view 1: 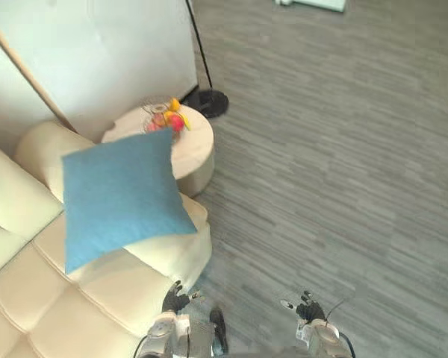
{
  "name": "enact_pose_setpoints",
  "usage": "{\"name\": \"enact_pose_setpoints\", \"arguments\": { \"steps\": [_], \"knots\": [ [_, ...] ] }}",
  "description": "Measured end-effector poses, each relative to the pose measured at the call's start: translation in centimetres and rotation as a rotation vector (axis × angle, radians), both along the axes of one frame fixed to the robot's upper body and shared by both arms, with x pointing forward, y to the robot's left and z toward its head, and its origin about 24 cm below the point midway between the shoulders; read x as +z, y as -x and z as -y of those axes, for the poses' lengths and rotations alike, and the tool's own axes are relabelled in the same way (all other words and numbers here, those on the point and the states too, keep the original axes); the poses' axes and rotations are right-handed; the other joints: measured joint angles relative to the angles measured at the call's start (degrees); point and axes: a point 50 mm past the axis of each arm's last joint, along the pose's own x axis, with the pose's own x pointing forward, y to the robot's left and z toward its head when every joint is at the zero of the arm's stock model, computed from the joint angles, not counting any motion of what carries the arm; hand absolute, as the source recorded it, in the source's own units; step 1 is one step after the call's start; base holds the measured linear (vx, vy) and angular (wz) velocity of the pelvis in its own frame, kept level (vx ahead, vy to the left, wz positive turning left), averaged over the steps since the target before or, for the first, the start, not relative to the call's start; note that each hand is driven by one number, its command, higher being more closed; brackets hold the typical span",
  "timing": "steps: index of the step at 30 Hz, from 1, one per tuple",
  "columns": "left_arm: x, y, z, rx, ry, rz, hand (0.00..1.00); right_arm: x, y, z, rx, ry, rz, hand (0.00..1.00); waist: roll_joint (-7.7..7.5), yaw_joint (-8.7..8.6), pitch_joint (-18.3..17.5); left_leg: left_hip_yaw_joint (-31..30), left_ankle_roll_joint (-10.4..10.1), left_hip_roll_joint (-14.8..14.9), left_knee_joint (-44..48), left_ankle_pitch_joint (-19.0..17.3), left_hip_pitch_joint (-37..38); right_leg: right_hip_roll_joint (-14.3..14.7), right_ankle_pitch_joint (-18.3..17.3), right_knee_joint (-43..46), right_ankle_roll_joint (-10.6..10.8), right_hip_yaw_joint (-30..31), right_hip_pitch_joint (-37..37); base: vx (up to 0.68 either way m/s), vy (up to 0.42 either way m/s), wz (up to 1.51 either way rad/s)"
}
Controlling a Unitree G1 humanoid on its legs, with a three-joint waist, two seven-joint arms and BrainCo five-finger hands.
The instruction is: Pick up cushions and gather them together orderly.
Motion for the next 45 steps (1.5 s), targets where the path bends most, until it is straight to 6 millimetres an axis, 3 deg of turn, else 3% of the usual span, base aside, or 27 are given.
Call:
{"name": "enact_pose_setpoints", "arguments": {
  "steps": [1, 2, 4, 5, 7, 8, 10, 12, 14, 16, 19, 20, 24, 28, 33, 36, 38, 39, 41, 42, 45],
  "knots": [
    [0.0, 0.0, -0.1, 0.001, -0.002, 0.0, 0.0, 0.0, 0.0, 0.1, 0.0, 0.004, 0.002, 0.0, -0.26, -0.15, -0.1, -0.9, 0.0, 0.0, -0.2, 0.0, 0.3, 0.6, -0.3, -1.1, -0.4, 0.4, -0.8, 0.25, -0.056, 1.28],
    [-0.1, 0.2, -0.1, 0.002, -0.003, -0.005, 0.0, 0.0, 0.1, 0.4, -0.002, 0.011, -0.002, 0.0, 0.42, -1.08, 0.2, -4.0, -0.2, 0.2, -0.5, 0.1, 1.1, 2.6, -0.2, -6.1, -0.6, 2.0, -3.1, 0.29, -0.099, 1.27],
    [-0.1, 0.2, 0.1, 0.002, 0.002, -0.006, 0.0, 0.2, -0.1, 0.6, -0.001, 0.016, 0.008, 0.0, 0.26, -1.78, 0.2, -8.1, -0.6, 0.6, -1.0, -0.1, 2.1, 6.0, 0.6, -13.5, -1.4, 7.2, -6.0, 0.32, -0.172, 1.24],
    [-0.1, 0.1, 0.2, 0.002, 0.004, -0.004, 0.0, 0.2, -0.2, 0.7, -0.002, 0.019, 0.011, 0.0, 0.79, -1.81, 0.5, -10.7, -1.5, 1.1, -1.2, -0.6, 3.1, 7.9, 2.9, -18.7, -1.8, 10.8, -7.5, 0.38, -0.296, 1.09],
    [-0.1, 0.1, 0.1, 0.003, -0.002, -0.003, 0.0, 0.1, -0.1, 0.4, 0.0, 0.014, 0.007, 0.0, -0.28, -1.82, 0.3, -13.8, -3.4, 1.0, -0.9, -1.8, 3.8, 9.0, 8.4, -26.6, -2.4, 13.6, -7.5, 0.33, -0.332, 1.11],
    [-0.1, 0.2, -0.2, 0.007, -0.007, -0.007, 0.0, 0.0, 0.2, 0.0, -0.007, 0.0, 0.001, 0.0, -1.45, -2.1, 0.0, -16.7, -4.9, 0.2, 0.5, -3.5, 4.0, 8.2, 14.7, -27.3, -5.2, 14.1, -7.2, 0.22, -0.3, 0.89],
    [-0.1, 0.1, 0.7, 0.007, 0.017, -0.001, 0.0, 0.1, 0.2, 0.5, -0.021, 0.012, 0.005, 0.0, 0.58, -1.99, -0.9, -17.5, -6.0, 2.5, 1.0, -4.4, 3.7, 9.1, 12.5, -26.1, -6.0, 10.6, -6.8, 0.28, -0.324, 0.9],
    [-0.2, 0.1, 1.8, 0.017, 0.049, -0.001, 0.0, 0.4, -0.3, 0.5, -0.024, 0.01, 0.031, 0.0, 1.84, -2.09, -1.0, -14.1, -7.7, 5.3, 3.1, -5.0, 1.6, 9.6, 10.9, -26.5, -6.9, 6.6, -6.0, 0.25, -0.242, 0.9],
    [-0.1, 0.1, 2.3, 0.038, 0.072, 0.002, 0.0, 0.4, -0.5, 0.4, -0.028, 0.005, 0.038, 0.0, 2.34, -2.19, -0.3, -4.2, -9.3, 9.1, 8.7, -5.7, -0.5, 10.9, 10.6, -29.4, -7.4, 3.5, -2.0, 0.2, -0.177, 0.79],
    [-0.1, 0.1, 2.4, 0.033, 0.075, 0.007, 0.0, 0.4, -0.3, 0.3, -0.03, 0.001, 0.034, 0.0, 2.13, -1.84, -0.3, 6.3, -8.6, 13.4, 12.6, -5.9, -1.4, 11.1, 10.6, -32.8, -7.9, -0.9, 2.5, 0.15, -0.095, 0.68],
    [-0.2, 0.1, 2.4, 0.028, 0.074, 0.002, 0.0, 0.4, -0.2, 0.8, -0.036, 0.013, 0.037, 0.0, 2.19, -2.08, -0.4, 8.0, -6.8, 14.7, 9.6, -4.4, -2.7, 10.1, 10.4, -33.1, -7.6, -3.2, 3.2, 0.1, 0.037, 0.58],
    [-0.2, 0.0, 2.4, 0.025, 0.071, -0.002, 0.0, 0.4, 0.1, 1.0, -0.038, 0.016, 0.03, 0.0, 2.74, -2.09, -0.7, 8.3, -8.9, 14.7, 6.8, -2.6, -2.9, 9.3, 10.3, -33.0, -6.7, -4.1, 3.1, 0.11, 0.154, 0.57],
    [-0.4, 0.3, 0.9, -0.015, 0.014, -0.022, 0.0, 0.1, 0.6, 0.3, -0.038, -0.003, 0.014, 0.0, 1.03, -1.88, -1.3, 7.4, -8.1, 10.6, 5.4, -1.7, -2.4, 6.6, 11.4, -35.6, -4.4, -5.2, 4.7, 0.11, 0.168, 0.3],
    [-0.4, 0.5, 0.3, -0.029, -0.011, -0.028, 0.0, 0.1, 0.5, 0.3, -0.038, -0.003, 0.016, 0.0, 0.96, -1.92, -1.4, 7.3, -6.9, 7.7, 1.8, -0.3, 0.1, 4.9, 12.5, -38.1, -2.6, -5.8, 7.1, 0.06, 0.107, 0.15],
    [-0.6, 0.8, 0.5, -0.07, -0.021, -0.047, 0.0, 0.1, 0.3, 0.2, -0.019, 0.003, 0.011, 0.0, 0.93, -2.08, -1.5, 7.4, -6.4, 5.7, -3.3, 1.4, 2.4, 3.7, 13.0, -37.9, -2.3, -5.7, 6.9, 0.0, 0.06, -0.03],
    [-0.7, 0.9, 0.7, -0.079, -0.017, -0.049, 0.0, 0.2, -0.3, 0.2, -0.006, 0.002, 0.017, 0.0, 0.76, -2.45, -1.5, 7.7, -5.8, 4.6, -6.4, 1.8, 3.5, 1.8, 11.0, -30.3, -2.2, -3.7, 2.4, -0.05, 0.09, -0.17],
    [-0.6, 0.8, 0.4, -0.079, -0.024, -0.048, 0.0, 0.2, -0.4, -0.1, 0.009, -0.006, 0.02, 0.0, -0.19, -2.74, -1.0, 7.4, -5.1, 3.1, -8.1, 2.2, 5.0, -0.7, 9.2, -20.0, -3.3, -1.5, -2.0, -0.06, 0.1, -0.04],
    [-0.7, 1.0, 0.3, -0.078, -0.027, -0.052, 0.0, 0.2, -0.4, -0.1, 0.012, -0.007, 0.02, 0.0, -0.54, -3.09, -1.1, 7.0, -4.9, 3.1, -8.7, 2.4, 6.3, -0.6, 7.9, -15.8, -3.0, 1.6, -3.8, -0.06, 0.062, 0.26],
    [-0.7, 1.5, -0.8, -0.073, -0.055, -0.065, 0.0, 0.0, -0.2, -0.8, 0.042, -0.02, 0.012, 0.0, -1.87, -4.33, -1.9, 5.5, -4.8, 3.1, -8.5, 2.5, 6.5, 2.6, 5.9, -17.7, -2.5, 5.8, -3.7, -0.04, -0.012, 0.47],
    [-0.7, 1.5, -1.5, -0.071, -0.073, -0.068, 0.0, -0.2, 0.2, -1.1, 0.044, -0.028, -0.006, 0.0, -3.44, -4.38, -2.3, 3.9, -5.0, 2.2, -8.5, 2.6, 6.4, 4.4, 5.8, -22.0, -4.1, 6.4, -2.6, 0.01, -0.069, 0.46],
    [-0.8, 1.7, -1.2, -0.07, -0.064, -0.077, 0.0, -0.4, 0.9, -0.5, 0.031, -0.017, -0.027, 0.0, -2.69, -4.43, -2.4, 0.2, -5.5, 2.3, -8.4, 3.5, 4.4, 5.8, 6.5, -27.6, -5.1, 4.6, -0.4, 0.02, -0.036, 0.47]
  ]
}}
